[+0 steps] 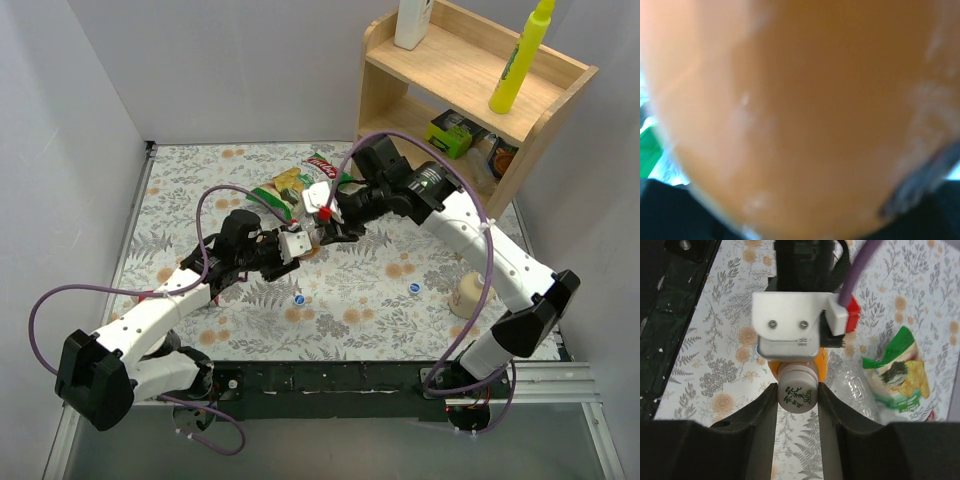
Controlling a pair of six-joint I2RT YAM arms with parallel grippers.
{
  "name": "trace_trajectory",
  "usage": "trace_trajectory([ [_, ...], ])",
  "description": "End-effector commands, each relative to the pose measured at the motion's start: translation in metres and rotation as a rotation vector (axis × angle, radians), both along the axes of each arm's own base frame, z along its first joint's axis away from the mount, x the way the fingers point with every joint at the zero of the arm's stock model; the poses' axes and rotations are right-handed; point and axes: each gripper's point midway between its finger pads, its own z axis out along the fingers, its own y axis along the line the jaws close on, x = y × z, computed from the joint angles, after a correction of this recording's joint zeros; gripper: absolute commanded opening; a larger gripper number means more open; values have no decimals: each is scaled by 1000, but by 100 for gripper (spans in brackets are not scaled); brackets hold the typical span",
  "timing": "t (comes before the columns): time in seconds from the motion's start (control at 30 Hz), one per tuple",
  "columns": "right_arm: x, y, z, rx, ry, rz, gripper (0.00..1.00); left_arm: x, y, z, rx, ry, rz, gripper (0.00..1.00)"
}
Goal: Screw on the bottle caps
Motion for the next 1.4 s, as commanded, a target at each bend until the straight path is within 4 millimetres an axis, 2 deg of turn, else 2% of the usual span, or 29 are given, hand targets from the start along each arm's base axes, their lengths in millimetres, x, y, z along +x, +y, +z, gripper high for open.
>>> trace_trajectory([
  [0.0,-1,23,-7,-32,350,-151,31,35,-23,90,-233,-303,114,0],
  [0.03,0,24,-6,-41,406,-175,31,39,-23,93,-238,-321,136,0],
  [0.07,5,29,-18,-83,509,-236,31,42,-22,89,-220,-325,174,0],
  [0.1,8,34,-7,-67,538,-247,31,47,-23,95,-235,-347,206,0],
  [0.17,15,38,-18,-118,663,-333,29,52,-23,97,-243,-345,243,0],
  [0.3,34,43,-25,-123,726,-509,27,51,-21,87,-238,-300,274,0],
  [0.43,39,44,-26,-103,713,-558,27,51,-16,79,-264,-218,356,0],
  [0.47,39,43,-25,-98,703,-561,26,46,-15,70,-246,-186,352,0],
  [0.6,45,40,-19,-66,669,-555,20,30,-15,60,-244,-123,314,0],
  [0.7,53,38,-7,8,649,-559,18,20,-13,47,-219,-79,295,0],
  [0.73,57,34,0,32,636,-565,18,11,-17,43,-213,-53,243,0],
  [0.77,62,33,7,57,618,-565,18,-1,-16,31,-169,-3,206,0],
  [0.83,70,24,23,117,583,-551,18,-22,-18,24,-153,52,115,0],
  [0.87,69,20,17,122,595,-537,18,-35,-13,11,-114,108,91,0],
  [0.9,77,12,40,219,529,-526,18,-44,-11,6,-96,135,66,0],
  [0.93,78,7,41,245,510,-515,18,-55,-11,4,-93,165,27,0],
  [0.97,74,0,27,240,517,-505,18,-68,-3,-7,-49,228,22,0],
  [1.0,74,-8,39,290,451,-495,18,-72,-1,-7,-36,250,18,0],
  [1.07,70,-17,24,272,376,-465,19,-84,11,-20,34,317,19,0],
  [1.1,62,-25,0,229,383,-465,19,-86,15,-23,57,322,26,0],
  [1.17,56,-33,-26,190,355,-440,20,-86,30,-30,113,332,63,0],
  [1.2,45,-39,-50,153,379,-433,20,-85,34,-30,125,330,74,0],
  [1.3,34,-45,-78,141,349,-388,20,-75,50,-23,132,324,155,0],
  [1.33,30,-47,-99,127,366,-389,20,-67,56,-18,114,323,209,0],
  [1.37,32,-47,-106,123,366,-397,20,-63,60,-15,103,331,245,0],
])
